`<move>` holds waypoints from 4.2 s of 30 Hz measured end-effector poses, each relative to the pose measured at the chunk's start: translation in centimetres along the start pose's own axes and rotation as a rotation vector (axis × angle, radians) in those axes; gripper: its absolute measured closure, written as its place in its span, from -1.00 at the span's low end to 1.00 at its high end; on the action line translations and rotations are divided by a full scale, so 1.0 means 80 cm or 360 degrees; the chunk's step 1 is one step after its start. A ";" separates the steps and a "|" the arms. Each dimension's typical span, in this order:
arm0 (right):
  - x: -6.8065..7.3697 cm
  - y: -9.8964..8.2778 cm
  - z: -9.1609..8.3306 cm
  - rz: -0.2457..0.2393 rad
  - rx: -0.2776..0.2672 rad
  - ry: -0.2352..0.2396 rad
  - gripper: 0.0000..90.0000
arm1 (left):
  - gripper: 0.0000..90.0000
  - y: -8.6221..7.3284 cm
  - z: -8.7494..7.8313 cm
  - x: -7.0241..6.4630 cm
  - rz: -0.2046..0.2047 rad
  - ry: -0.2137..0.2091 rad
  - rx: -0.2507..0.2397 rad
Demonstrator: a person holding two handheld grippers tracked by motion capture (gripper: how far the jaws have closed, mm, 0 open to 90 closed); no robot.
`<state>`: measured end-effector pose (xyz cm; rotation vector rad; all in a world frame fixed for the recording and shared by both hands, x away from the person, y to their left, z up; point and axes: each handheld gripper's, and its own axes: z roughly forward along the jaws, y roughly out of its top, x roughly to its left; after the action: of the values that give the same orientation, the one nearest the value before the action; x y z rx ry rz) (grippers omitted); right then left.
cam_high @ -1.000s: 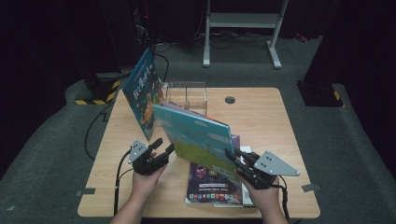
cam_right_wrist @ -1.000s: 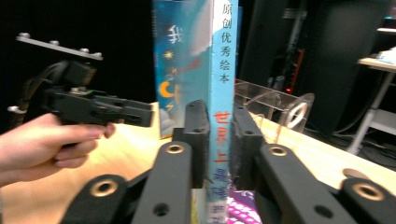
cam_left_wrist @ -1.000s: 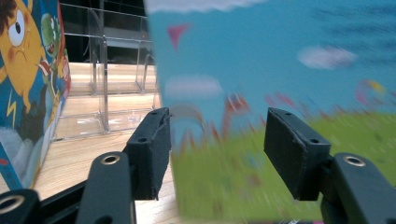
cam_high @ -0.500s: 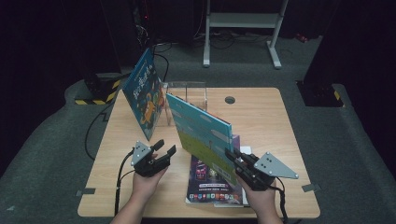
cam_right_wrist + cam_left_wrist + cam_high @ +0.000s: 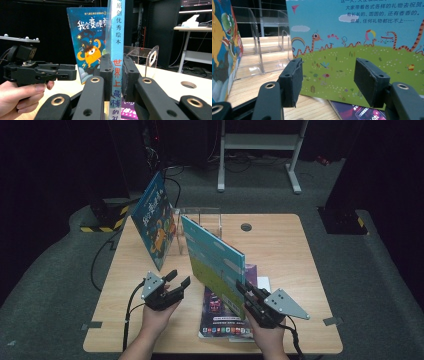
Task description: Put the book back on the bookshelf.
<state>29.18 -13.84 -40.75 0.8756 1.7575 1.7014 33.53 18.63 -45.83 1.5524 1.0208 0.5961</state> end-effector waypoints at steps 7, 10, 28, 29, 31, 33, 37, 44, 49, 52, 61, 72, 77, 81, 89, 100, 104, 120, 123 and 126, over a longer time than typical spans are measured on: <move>0.011 -0.006 0.009 -0.0007 0.0014 -0.0023 0.81 | -0.11 0.000 0.000 -0.004 0.0002 -0.0017 -0.0001; 0.015 -0.006 0.012 -0.0008 0.0028 -0.0022 0.81 | -0.11 0.000 0.000 -0.003 0.0003 -0.0019 0.0006; 0.044 -0.015 0.025 -0.0032 0.0056 -0.0010 0.80 | -0.10 0.010 -0.008 -0.009 0.0017 -0.0062 -0.0015; 0.044 -0.015 0.026 -0.0033 0.0054 -0.0011 0.80 | -0.11 0.012 -0.010 -0.011 0.0027 -0.0073 -0.0021; 0.044 -0.016 0.028 -0.0021 0.0052 -0.0016 0.80 | -0.11 0.015 -0.013 -0.016 0.0036 -0.0082 -0.0037; 0.044 -0.016 0.029 -0.0012 0.0050 -0.0020 0.80 | -0.13 0.018 -0.015 -0.019 0.0049 -0.0089 -0.0035; 0.047 -0.018 0.029 -0.0018 0.0040 -0.0027 0.80 | -0.16 0.029 -0.021 -0.030 0.0018 -0.0116 -0.0043; 0.055 -0.022 0.031 -0.0044 0.0012 -0.0032 0.79 | -0.28 0.049 -0.036 -0.055 0.0099 -0.0129 -0.0074; 0.058 -0.023 0.034 -0.0047 0.0012 -0.0034 0.79 | -0.38 0.060 -0.043 -0.069 0.0087 -0.0172 -0.0087; 0.060 -0.024 0.035 -0.0053 0.0006 -0.0031 0.78 | -0.44 0.067 -0.045 -0.078 0.0102 -0.0186 -0.0099; 0.064 -0.028 0.037 -0.0061 -0.0001 -0.0030 0.78 | -0.54 0.086 -0.048 -0.105 0.0097 -0.0232 -0.0116; 0.069 -0.030 0.038 -0.0057 -0.0002 -0.0017 0.77 | -0.61 0.094 -0.035 -0.126 0.0096 -0.0173 -0.0107; 0.072 -0.031 0.039 -0.0074 -0.0006 -0.0006 0.76 | -0.63 0.096 -0.028 -0.128 0.0092 -0.0131 -0.0067; 0.075 -0.031 0.039 -0.0078 -0.0003 0.0003 0.76 | -0.63 0.095 -0.025 -0.131 0.0099 -0.0108 -0.0058; 0.081 -0.035 0.043 -0.0116 0.0034 0.0048 0.74 | -0.64 0.094 -0.025 -0.127 0.0093 -0.0040 -0.0046; 0.092 -0.045 0.053 -0.0139 0.0078 0.0094 0.71 | -0.64 0.088 -0.030 -0.117 0.0083 0.0010 -0.0045; 0.094 -0.046 0.054 -0.0131 0.0078 0.0090 0.71 | -0.63 0.086 -0.030 -0.116 0.0083 0.0007 -0.0048; 0.102 -0.053 0.060 -0.0117 0.0091 0.0133 0.66 | -0.64 0.073 -0.030 -0.111 0.0091 0.0051 -0.0026; 0.104 -0.054 0.061 -0.0121 0.0092 0.0143 0.65 | -0.65 0.072 -0.031 -0.110 0.0094 0.0061 -0.0027; 0.106 -0.055 0.062 -0.0115 0.0097 0.0161 0.64 | -0.65 0.071 -0.033 -0.108 0.0096 0.0057 -0.0028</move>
<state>27.13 -4.17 -44.90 0.7537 1.8933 1.6799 28.72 12.67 -38.47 1.5664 0.9962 0.6749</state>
